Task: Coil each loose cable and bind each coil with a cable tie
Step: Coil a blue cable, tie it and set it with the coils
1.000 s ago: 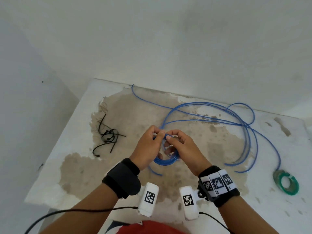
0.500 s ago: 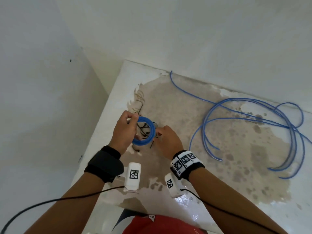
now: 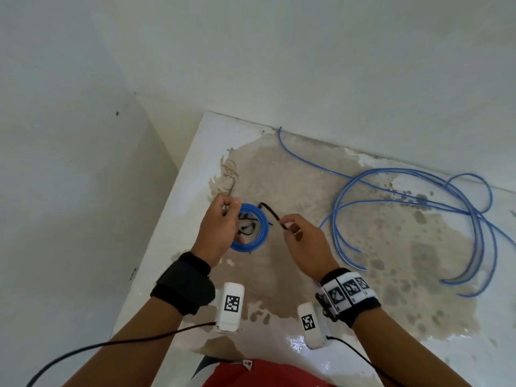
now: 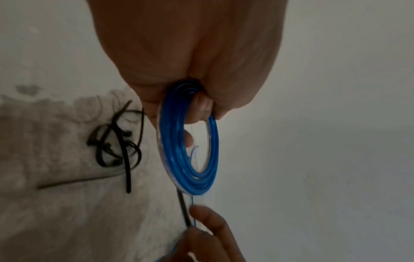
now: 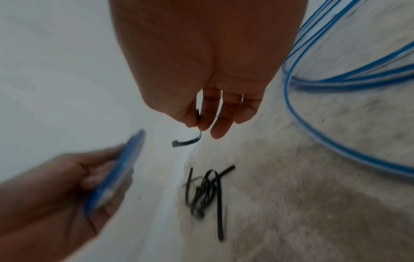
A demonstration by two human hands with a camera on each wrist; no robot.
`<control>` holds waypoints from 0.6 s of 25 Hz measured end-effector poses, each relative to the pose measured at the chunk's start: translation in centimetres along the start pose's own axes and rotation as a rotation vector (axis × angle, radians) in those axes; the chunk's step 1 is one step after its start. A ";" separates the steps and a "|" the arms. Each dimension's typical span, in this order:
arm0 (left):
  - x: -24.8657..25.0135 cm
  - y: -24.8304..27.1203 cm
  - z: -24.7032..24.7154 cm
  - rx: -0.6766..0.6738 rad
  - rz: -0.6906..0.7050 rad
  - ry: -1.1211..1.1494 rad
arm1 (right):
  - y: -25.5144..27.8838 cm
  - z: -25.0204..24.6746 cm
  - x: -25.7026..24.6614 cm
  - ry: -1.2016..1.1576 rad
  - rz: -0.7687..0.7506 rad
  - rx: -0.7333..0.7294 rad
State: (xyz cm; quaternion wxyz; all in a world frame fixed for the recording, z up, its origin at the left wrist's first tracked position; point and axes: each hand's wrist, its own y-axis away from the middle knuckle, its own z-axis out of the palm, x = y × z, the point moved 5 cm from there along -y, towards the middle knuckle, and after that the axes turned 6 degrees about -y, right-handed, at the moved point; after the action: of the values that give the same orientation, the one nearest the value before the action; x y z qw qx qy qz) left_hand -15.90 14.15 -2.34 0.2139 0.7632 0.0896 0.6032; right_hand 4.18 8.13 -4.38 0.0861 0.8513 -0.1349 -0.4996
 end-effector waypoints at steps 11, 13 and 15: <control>6.4 1.6 18.2 -0.181 0.106 -0.052 | 11.3 -18.0 -1.7 -0.367 -0.148 0.330; 7.9 3.2 21.6 -0.169 0.168 -0.100 | 12.2 -20.5 0.1 -0.383 -0.129 0.341; 9.1 4.9 24.6 -0.147 0.218 -0.136 | 12.7 -22.6 1.8 -0.402 -0.117 0.343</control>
State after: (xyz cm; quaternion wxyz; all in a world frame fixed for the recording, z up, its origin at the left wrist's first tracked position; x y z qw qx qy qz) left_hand 9.49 8.03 3.37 0.2080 0.7898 -0.0531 0.5746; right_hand 22.96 -4.24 8.65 -0.1171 0.7437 -0.1826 -0.6324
